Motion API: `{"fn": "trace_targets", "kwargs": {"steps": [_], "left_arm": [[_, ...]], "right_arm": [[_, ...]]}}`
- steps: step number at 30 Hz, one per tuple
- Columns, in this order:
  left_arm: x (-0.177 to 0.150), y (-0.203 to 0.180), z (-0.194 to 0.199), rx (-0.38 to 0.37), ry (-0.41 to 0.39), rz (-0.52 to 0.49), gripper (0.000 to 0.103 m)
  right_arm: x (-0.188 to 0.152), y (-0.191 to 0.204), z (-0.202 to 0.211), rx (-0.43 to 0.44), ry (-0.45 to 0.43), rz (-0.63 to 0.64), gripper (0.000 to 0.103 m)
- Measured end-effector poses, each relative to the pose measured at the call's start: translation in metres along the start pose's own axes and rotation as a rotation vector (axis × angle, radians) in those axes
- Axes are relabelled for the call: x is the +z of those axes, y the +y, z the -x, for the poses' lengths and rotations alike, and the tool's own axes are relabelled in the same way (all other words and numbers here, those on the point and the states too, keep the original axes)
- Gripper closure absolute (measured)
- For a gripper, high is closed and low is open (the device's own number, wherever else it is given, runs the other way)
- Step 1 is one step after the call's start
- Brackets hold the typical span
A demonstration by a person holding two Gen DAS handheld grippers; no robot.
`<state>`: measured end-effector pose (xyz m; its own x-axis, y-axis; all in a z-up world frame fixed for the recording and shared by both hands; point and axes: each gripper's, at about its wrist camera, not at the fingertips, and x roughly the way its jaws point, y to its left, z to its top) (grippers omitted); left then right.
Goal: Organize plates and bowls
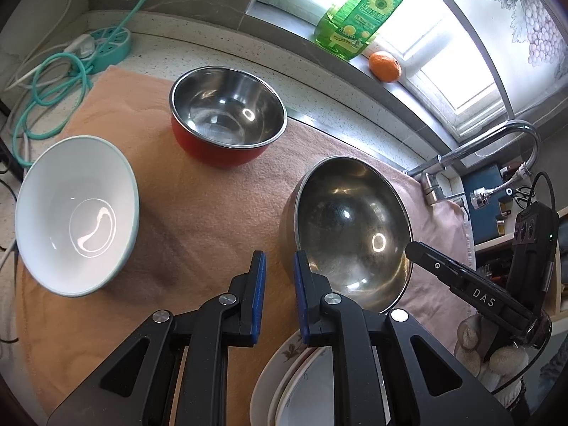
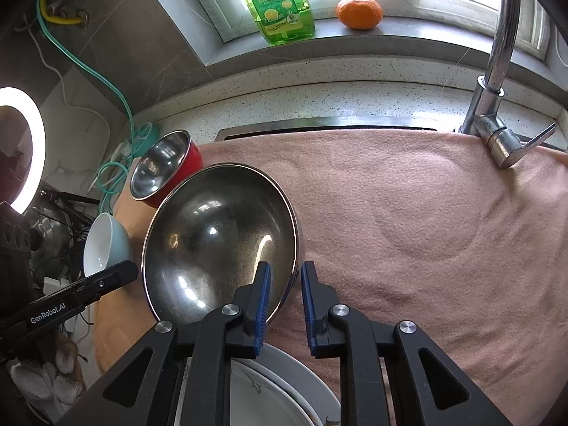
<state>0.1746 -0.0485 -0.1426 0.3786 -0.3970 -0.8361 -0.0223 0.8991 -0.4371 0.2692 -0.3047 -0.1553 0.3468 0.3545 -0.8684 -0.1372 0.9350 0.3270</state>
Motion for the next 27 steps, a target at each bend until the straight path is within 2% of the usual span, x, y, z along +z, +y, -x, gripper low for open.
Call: {"fn": "trace_targets", "kwargs": {"steps": [3, 12, 17, 27], "left_arm": [[-0.001, 0.005, 0.006, -0.004, -0.005, 0.001, 0.089], [0.000, 0.028, 0.032, -0.001, -0.028, -0.001, 0.089], [0.008, 0.039, 0.048, 0.015, -0.057, -0.017, 0.089], [0.040, 0.058, 0.059, 0.036, -0.103, -0.031, 0.089]], "right_arm": [[-0.001, 0.001, 0.008, -0.001, -0.024, -0.018, 0.075], [-0.007, 0.011, 0.033, 0.018, -0.071, -0.048, 0.075], [-0.004, 0.032, 0.046, 0.049, -0.092, -0.026, 0.074], [0.032, 0.086, 0.048, 0.133, -0.086, 0.019, 0.074]]}}
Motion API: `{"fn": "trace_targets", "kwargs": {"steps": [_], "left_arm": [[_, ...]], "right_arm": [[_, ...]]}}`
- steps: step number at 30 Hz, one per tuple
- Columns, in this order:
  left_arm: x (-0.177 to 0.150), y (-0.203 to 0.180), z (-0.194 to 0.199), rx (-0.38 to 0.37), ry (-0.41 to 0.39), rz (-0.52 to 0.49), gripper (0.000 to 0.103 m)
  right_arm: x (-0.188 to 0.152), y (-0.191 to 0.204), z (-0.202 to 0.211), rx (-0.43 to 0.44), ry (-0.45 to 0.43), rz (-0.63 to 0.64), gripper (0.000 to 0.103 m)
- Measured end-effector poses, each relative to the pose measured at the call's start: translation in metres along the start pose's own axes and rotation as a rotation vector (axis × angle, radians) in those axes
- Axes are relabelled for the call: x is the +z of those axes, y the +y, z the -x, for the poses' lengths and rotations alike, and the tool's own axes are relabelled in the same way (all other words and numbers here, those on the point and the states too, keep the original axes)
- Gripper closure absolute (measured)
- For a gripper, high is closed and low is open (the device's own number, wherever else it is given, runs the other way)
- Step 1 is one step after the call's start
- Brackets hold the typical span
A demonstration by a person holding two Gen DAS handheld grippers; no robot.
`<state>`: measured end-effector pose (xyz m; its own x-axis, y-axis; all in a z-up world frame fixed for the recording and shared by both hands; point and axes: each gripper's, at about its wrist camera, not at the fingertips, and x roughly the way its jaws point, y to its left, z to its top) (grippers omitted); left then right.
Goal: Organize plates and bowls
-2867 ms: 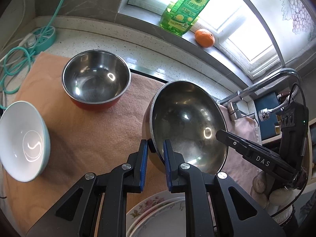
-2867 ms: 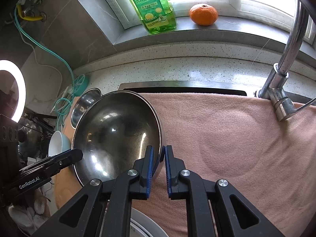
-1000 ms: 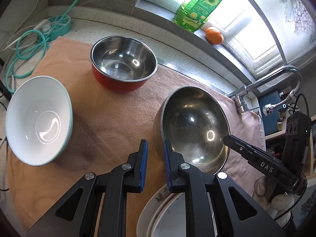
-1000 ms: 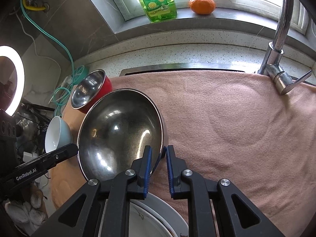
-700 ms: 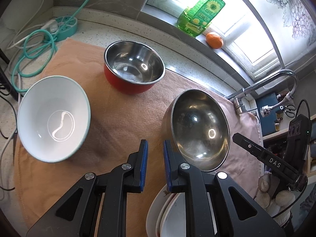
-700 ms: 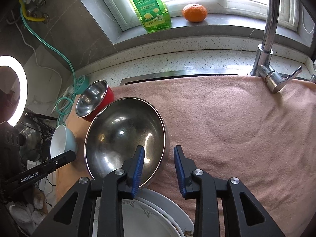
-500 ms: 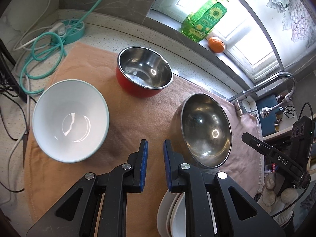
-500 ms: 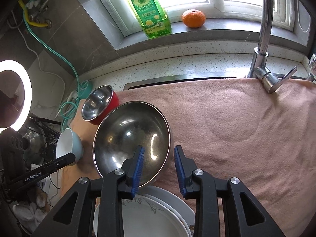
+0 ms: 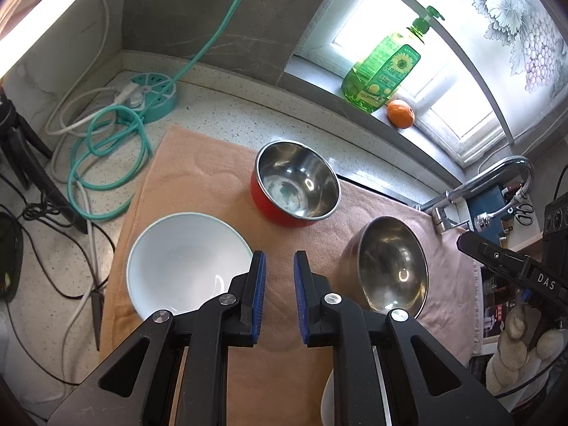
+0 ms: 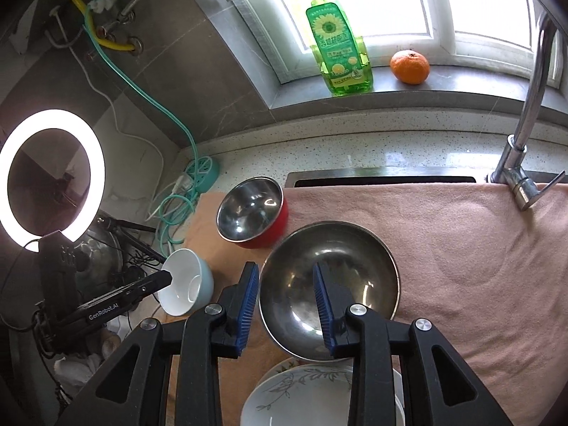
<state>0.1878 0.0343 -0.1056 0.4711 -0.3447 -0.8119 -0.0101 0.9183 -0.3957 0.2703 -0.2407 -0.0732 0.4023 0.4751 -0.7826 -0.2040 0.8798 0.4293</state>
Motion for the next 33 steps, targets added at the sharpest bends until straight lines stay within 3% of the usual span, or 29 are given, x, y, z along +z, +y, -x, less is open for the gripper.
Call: {"fn": "trace_targets", "kwargs": {"steps": [6, 15, 25, 33], "left_arm": [[0.021, 0.007, -0.010, 0.001, -0.002, -0.008, 0.089], [0.054, 0.014, -0.043, -0.008, 0.038, 0.003, 0.089], [0.074, 0.024, -0.092, -0.025, 0.131, 0.031, 0.089], [0.078, 0.028, -0.108, -0.017, 0.152, 0.037, 0.089]], "right_arm": [[0.030, 0.018, -0.025, 0.002, 0.016, 0.001, 0.074], [0.063, 0.011, -0.086, -0.011, 0.083, -0.061, 0.074], [0.076, -0.011, -0.152, -0.060, 0.173, -0.107, 0.074], [0.079, -0.020, -0.175, -0.055, 0.216, -0.125, 0.074]]}}
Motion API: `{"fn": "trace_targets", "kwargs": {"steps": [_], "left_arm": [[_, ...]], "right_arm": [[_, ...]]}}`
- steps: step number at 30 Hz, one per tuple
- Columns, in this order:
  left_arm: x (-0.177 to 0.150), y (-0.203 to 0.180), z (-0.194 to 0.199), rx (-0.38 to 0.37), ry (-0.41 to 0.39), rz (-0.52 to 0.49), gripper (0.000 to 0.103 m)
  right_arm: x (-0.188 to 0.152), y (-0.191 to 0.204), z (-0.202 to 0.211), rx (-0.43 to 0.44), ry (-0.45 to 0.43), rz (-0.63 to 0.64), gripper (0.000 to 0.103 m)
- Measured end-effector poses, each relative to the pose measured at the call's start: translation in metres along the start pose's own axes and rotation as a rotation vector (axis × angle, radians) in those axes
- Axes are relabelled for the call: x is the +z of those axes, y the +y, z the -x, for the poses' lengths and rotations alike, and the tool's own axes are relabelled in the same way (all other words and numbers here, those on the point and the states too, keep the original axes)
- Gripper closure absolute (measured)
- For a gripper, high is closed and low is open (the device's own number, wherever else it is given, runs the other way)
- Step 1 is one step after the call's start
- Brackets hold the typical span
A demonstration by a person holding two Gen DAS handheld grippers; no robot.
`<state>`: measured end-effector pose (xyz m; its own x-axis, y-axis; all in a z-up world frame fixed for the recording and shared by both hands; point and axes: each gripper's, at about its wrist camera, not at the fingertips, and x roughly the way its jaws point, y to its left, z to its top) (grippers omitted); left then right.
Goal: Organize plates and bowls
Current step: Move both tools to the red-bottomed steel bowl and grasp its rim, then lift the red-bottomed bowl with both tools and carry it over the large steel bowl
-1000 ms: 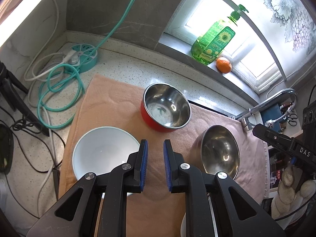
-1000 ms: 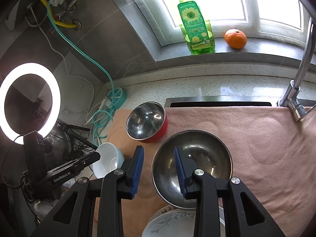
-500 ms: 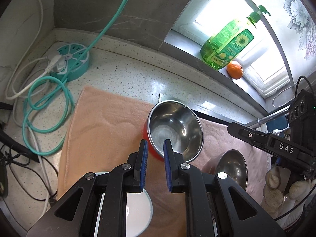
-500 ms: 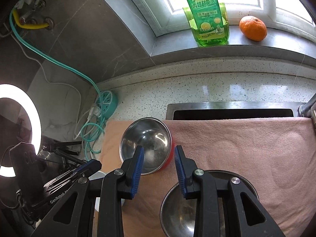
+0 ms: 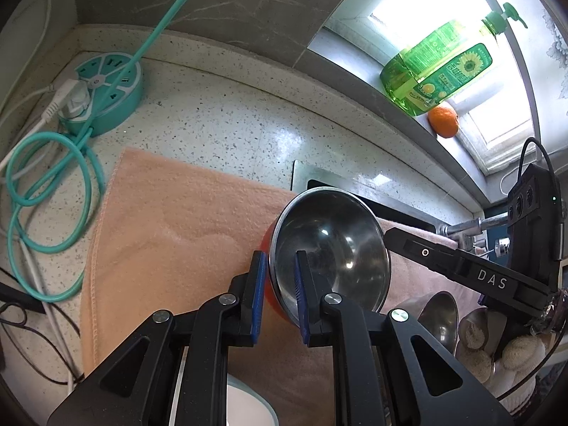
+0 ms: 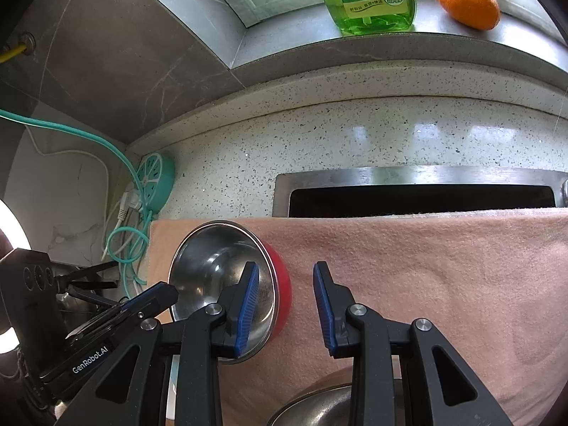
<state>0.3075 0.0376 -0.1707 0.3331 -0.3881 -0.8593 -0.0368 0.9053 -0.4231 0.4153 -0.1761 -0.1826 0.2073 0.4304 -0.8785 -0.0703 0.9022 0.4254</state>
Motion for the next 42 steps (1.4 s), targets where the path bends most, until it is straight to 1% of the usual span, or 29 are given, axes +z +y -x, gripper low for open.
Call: {"fn": "trace_targets", "kwargs": {"steps": [5, 9, 13, 14, 16, 18, 21, 28, 42], "left_arm": [[0.001, 0.002, -0.001, 0.006, -0.001, 0.001, 0.089], [0.002, 0.003, -0.002, 0.012, -0.004, -0.002, 0.089], [0.001, 0.002, -0.003, 0.018, 0.001, -0.015, 0.090], [0.000, 0.001, -0.004, 0.018, 0.002, -0.017, 0.091], [0.000, 0.000, -0.004, 0.016, 0.003, -0.020, 0.092], [-0.001, -0.001, -0.005, 0.014, 0.003, -0.024, 0.095], [-0.002, -0.004, -0.004, 0.022, 0.000, -0.034, 0.095], [-0.005, -0.005, 0.003, 0.022, -0.007, -0.036, 0.095], [-0.017, -0.022, 0.038, -0.001, -0.070, -0.043, 0.095]], "right_arm": [[0.000, 0.001, -0.009, 0.000, 0.024, 0.006, 0.075], [-0.001, 0.005, -0.014, -0.004, 0.035, 0.021, 0.084], [-0.003, 0.008, -0.014, -0.014, 0.032, 0.034, 0.086], [-0.003, 0.008, -0.014, -0.019, 0.031, 0.035, 0.089], [-0.004, 0.008, -0.015, -0.021, 0.033, 0.035, 0.090], [-0.004, 0.008, -0.016, -0.017, 0.036, 0.037, 0.094], [-0.006, 0.009, -0.016, -0.016, 0.035, 0.039, 0.097], [-0.010, 0.011, -0.011, -0.021, 0.029, 0.047, 0.097], [-0.026, 0.015, 0.021, 0.014, 0.005, 0.050, 0.097]]}}
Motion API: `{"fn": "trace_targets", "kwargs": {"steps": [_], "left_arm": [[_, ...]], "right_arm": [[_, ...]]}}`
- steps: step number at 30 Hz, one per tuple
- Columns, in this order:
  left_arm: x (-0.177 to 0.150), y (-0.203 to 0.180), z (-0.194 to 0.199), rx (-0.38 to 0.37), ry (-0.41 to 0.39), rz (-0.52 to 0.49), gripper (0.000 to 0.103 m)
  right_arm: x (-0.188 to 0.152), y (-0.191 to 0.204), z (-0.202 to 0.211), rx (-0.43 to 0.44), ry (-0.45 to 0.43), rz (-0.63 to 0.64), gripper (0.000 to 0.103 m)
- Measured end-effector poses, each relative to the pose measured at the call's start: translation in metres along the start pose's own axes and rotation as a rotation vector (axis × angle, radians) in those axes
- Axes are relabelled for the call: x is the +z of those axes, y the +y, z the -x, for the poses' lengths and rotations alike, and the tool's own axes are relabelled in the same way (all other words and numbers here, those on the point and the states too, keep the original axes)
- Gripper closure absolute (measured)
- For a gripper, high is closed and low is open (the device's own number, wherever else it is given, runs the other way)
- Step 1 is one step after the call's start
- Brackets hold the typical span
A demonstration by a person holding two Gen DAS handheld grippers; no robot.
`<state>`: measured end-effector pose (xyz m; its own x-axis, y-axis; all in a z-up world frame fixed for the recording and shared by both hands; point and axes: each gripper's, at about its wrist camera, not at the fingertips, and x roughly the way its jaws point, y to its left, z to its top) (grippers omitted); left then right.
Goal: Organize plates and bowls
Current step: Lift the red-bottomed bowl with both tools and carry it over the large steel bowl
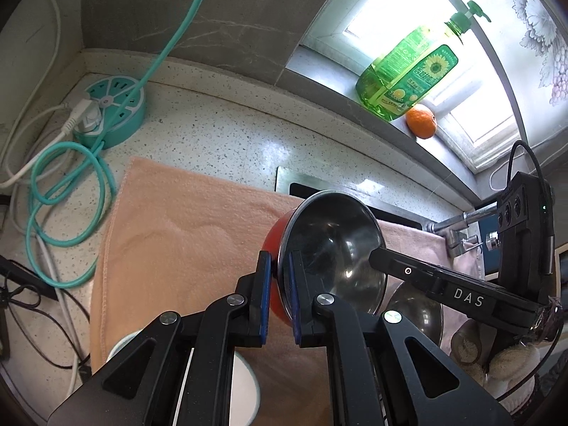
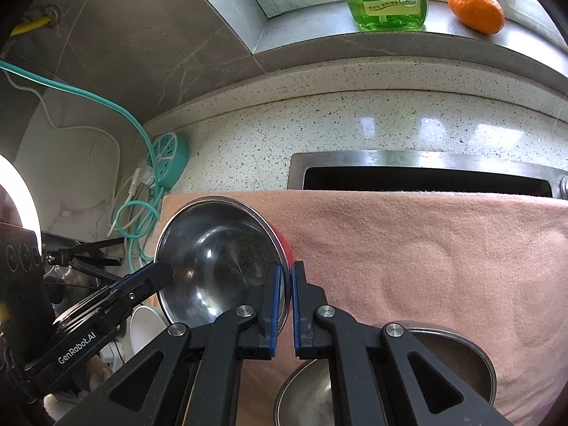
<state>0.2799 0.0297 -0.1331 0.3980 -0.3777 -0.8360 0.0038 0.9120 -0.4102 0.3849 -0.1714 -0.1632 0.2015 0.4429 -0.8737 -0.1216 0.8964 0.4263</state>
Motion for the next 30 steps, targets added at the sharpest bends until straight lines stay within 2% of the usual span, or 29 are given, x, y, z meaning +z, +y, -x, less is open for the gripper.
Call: {"fn": "trace_targets", "kwargs": {"steps": [17, 30], "left_arm": [[-0.026, -0.037, 0.041, -0.039, -0.052, -0.026, 0.095], [-0.048, -0.076, 0.043, -0.070, -0.042, -0.063, 0.095]], "right_arm": [[-0.032, 0.001, 0.067, 0.019, -0.074, 0.035, 0.097], [-0.055, -0.025, 0.099, 0.000, -0.102, 0.019, 0.097]]}}
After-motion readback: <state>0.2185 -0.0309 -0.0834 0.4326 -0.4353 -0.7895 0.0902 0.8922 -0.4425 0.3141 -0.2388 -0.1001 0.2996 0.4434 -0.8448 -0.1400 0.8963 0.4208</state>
